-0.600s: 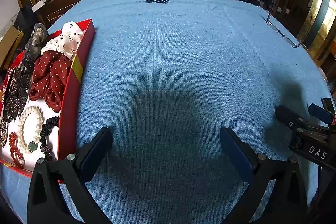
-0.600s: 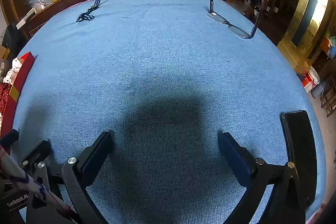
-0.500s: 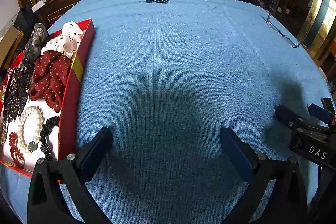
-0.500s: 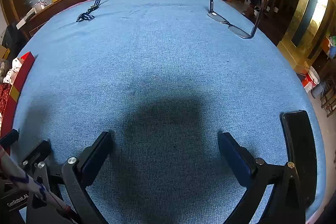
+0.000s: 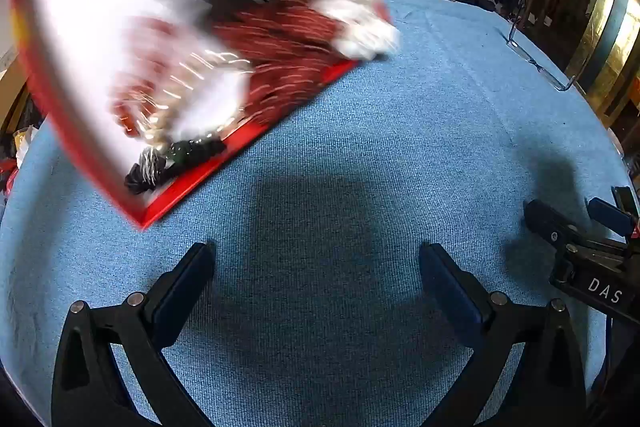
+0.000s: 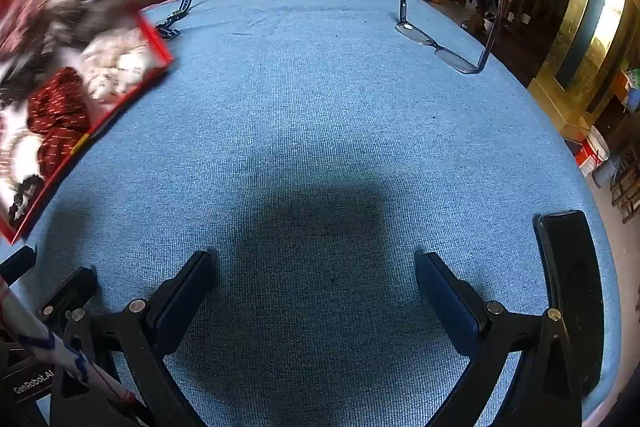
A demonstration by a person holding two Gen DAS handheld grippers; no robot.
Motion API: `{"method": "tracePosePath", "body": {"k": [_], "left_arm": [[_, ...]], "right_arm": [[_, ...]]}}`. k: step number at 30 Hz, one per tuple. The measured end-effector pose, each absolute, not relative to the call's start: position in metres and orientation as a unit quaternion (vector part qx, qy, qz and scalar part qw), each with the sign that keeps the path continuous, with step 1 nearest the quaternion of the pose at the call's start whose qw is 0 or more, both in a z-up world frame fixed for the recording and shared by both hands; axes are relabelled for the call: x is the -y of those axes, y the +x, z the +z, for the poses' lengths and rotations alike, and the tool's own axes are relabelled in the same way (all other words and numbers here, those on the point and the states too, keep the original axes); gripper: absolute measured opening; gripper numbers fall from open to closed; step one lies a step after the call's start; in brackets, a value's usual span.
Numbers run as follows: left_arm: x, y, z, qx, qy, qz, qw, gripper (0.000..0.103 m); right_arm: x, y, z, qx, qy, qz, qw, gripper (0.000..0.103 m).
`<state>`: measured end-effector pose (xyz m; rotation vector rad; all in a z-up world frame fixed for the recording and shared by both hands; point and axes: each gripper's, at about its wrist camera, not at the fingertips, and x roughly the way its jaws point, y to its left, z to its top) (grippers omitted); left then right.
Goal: Organize jewelry
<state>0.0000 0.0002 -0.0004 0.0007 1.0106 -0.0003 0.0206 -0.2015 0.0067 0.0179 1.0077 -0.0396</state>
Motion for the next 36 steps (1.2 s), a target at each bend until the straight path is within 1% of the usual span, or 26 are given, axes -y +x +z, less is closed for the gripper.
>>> {"method": "tracePosePath", "body": {"k": [36], "left_arm": [[0.0051,0.0035,-0.003,-0.485,0.0,0.0,0.875,0.103]], "right_arm": [[0.2011,0.0197,0.0056,-0.483,0.009,-0.019,0.876,0.103]]}}
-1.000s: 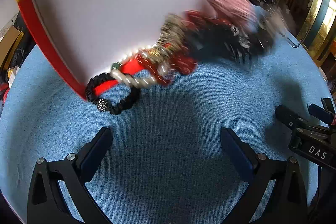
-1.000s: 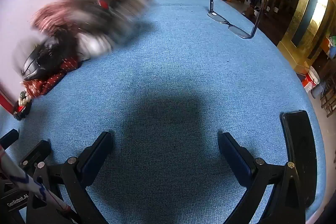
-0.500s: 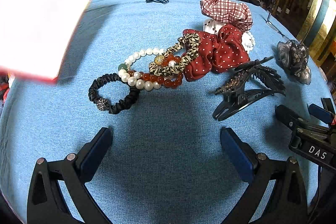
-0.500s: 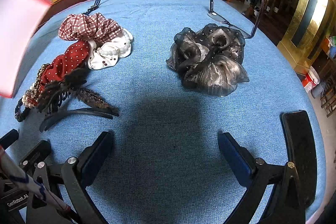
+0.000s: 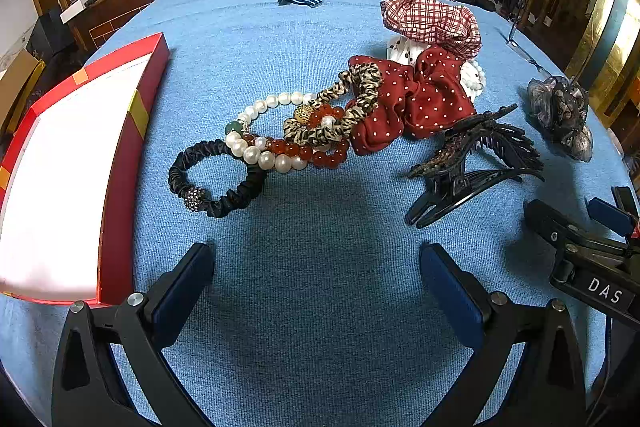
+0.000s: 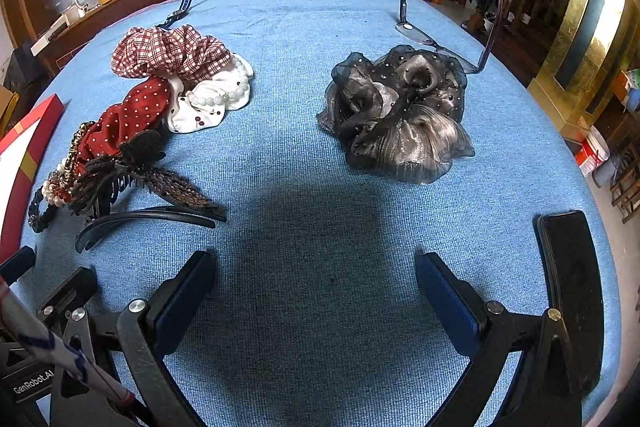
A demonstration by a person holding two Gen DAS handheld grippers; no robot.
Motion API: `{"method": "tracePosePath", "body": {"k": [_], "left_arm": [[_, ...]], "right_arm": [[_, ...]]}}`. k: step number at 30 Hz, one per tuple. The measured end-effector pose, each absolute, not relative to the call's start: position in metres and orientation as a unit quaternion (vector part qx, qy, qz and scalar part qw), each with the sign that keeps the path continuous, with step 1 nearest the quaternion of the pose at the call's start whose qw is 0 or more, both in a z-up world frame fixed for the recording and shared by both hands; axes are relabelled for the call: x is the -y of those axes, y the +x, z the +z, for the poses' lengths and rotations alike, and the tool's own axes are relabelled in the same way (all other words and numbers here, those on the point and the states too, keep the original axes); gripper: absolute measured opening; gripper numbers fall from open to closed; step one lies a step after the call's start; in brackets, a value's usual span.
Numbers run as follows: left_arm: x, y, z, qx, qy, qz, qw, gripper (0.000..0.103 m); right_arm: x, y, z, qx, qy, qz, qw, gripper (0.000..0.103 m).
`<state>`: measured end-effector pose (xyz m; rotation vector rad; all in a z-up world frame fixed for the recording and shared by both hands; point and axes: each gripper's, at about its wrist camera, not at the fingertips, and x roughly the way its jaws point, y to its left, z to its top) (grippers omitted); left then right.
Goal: Organize jewelry
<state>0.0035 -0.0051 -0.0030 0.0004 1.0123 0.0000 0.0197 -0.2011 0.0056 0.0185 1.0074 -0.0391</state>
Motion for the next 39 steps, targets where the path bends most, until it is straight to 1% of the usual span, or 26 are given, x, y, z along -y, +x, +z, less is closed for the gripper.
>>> {"method": "tracePosePath", "body": {"k": [22,26,28,30,33,35,39], "left_arm": [[-0.004,-0.002,0.004,-0.491,0.003,-0.02,0.871,0.103],[-0.005,-0.021,0.015,-0.451,0.024,-0.032,0.892,0.103],[-0.005,-0.032,0.022,-0.434,0.041,-0.035,0.899,0.103],[-0.009,-0.043,0.032,-0.42,0.038,-0.048,0.905,0.103],[-0.019,-0.055,0.05,-0.398,0.037,-0.047,0.916,0.103],[-0.029,-0.06,0.064,-0.389,0.025,-0.049,0.919,0.103],[-0.045,-0.069,0.09,-0.364,0.003,-0.049,0.93,0.103]], "right_arm": [[0.2,0.02,0.007,-0.483,0.013,-0.024,0.875,0.103],[0.202,0.018,0.008,-0.483,0.019,-0.016,0.875,0.103],[0.206,0.012,0.012,-0.48,0.044,-0.002,0.876,0.103],[0.214,0.001,0.019,-0.474,0.089,0.007,0.876,0.103],[0.22,-0.015,0.036,-0.46,0.121,0.006,0.879,0.103],[0.218,-0.024,0.05,-0.453,0.115,0.01,0.884,0.103],[0.214,-0.053,0.097,-0.394,0.1,0.018,0.913,0.103]]}}
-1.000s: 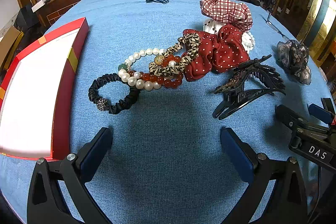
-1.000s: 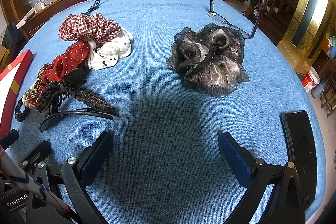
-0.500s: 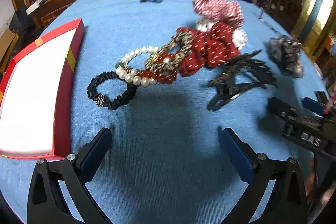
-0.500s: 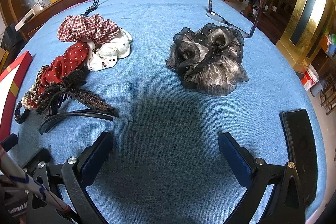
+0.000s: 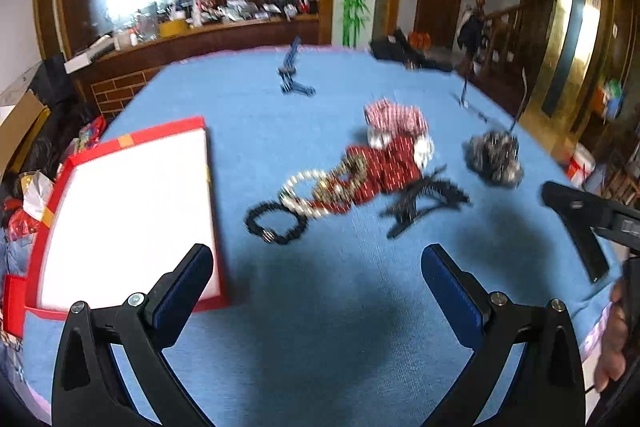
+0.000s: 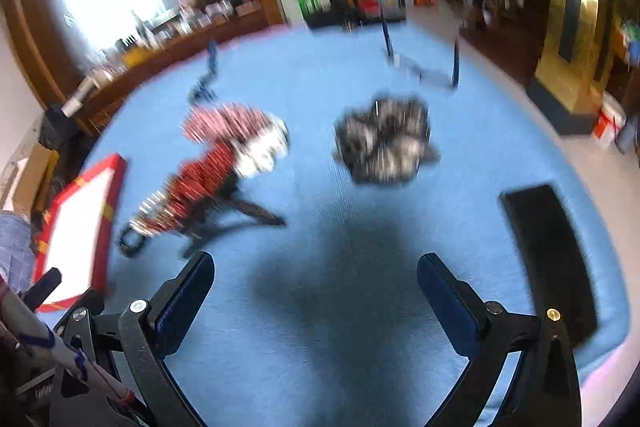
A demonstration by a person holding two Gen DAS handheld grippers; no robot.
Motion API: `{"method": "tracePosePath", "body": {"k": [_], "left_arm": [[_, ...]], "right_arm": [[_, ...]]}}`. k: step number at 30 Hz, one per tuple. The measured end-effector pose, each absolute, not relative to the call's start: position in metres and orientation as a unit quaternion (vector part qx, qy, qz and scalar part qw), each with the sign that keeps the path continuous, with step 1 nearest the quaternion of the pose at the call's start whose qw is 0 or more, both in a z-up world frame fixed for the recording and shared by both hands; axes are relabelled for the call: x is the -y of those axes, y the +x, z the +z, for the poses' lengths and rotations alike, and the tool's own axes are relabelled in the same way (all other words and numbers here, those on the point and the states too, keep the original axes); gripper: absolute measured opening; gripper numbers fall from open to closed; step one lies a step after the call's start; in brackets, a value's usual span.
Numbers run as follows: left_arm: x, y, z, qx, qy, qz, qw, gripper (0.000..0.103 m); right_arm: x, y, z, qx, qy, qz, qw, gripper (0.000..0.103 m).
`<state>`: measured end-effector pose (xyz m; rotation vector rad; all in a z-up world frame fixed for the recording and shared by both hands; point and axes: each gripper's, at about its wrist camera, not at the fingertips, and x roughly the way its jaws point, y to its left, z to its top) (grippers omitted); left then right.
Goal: Organize jewelry
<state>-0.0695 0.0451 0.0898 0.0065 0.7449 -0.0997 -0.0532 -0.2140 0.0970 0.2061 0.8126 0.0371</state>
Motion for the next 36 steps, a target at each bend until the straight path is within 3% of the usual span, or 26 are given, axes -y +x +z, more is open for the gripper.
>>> {"method": "tracePosePath", "body": {"k": [5,12,36], "left_arm": [[-0.053,-0.074,0.096,-0.361,0.007,-0.039,0.932,0.103],[-0.052,-0.073,0.086,-0.374,0.022,-0.036,0.927,0.103],[-0.052,-0.069,0.074,-0.385,0.039,-0.02,0.922,0.103]], "right_arm": [[0.203,-0.077,0.127,-0.354,0.083,0.031,0.931,0.103],[0.189,-0.07,0.107,-0.391,0.073,0.045,0.916,0.103],[0.19,-0.067,0.101,-0.402,0.073,0.04,0.912,0.103]]}}
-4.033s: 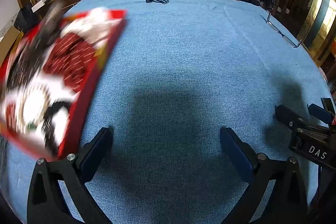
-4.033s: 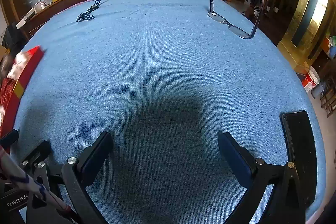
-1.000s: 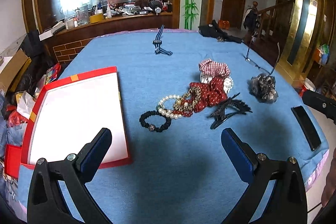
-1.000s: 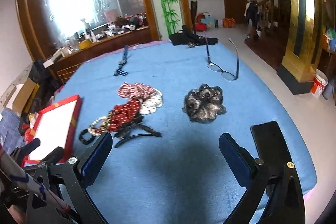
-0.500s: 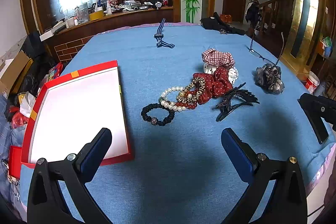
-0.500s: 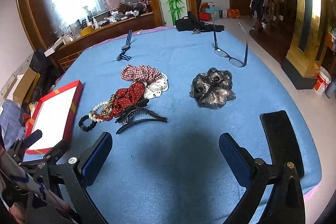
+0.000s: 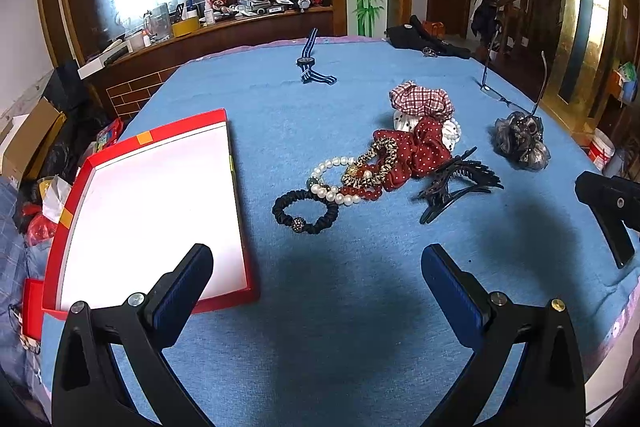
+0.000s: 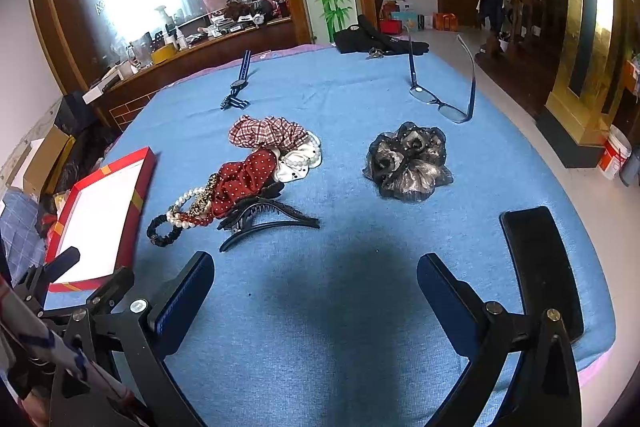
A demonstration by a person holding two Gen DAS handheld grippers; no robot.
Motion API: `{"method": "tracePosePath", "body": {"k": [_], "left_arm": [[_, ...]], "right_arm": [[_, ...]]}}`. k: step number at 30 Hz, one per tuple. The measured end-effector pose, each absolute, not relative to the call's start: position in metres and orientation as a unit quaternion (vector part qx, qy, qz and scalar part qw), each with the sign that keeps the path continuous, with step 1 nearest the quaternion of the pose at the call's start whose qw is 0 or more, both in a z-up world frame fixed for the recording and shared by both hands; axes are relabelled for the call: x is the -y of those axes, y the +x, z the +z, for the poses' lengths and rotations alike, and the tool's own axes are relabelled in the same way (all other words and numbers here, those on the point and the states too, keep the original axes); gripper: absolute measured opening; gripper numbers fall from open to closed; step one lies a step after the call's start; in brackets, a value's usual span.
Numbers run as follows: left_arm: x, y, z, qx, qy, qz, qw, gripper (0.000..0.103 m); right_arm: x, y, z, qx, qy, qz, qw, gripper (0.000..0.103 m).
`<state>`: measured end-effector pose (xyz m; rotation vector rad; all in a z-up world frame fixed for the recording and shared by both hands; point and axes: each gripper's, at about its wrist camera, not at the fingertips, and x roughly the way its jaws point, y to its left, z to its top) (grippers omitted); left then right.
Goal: Organize jewelry
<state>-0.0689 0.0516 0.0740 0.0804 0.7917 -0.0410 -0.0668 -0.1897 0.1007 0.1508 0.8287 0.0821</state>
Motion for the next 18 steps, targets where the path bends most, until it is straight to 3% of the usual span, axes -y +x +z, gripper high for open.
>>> {"method": "tracePosePath", "body": {"k": [18], "left_arm": [[-0.049,-0.054,0.071,-0.408,0.039,-0.055,0.91,0.103]], "right_arm": [[0.21,-0.059,0.099,-0.404,0.092,0.025,0.91,0.103]]}}
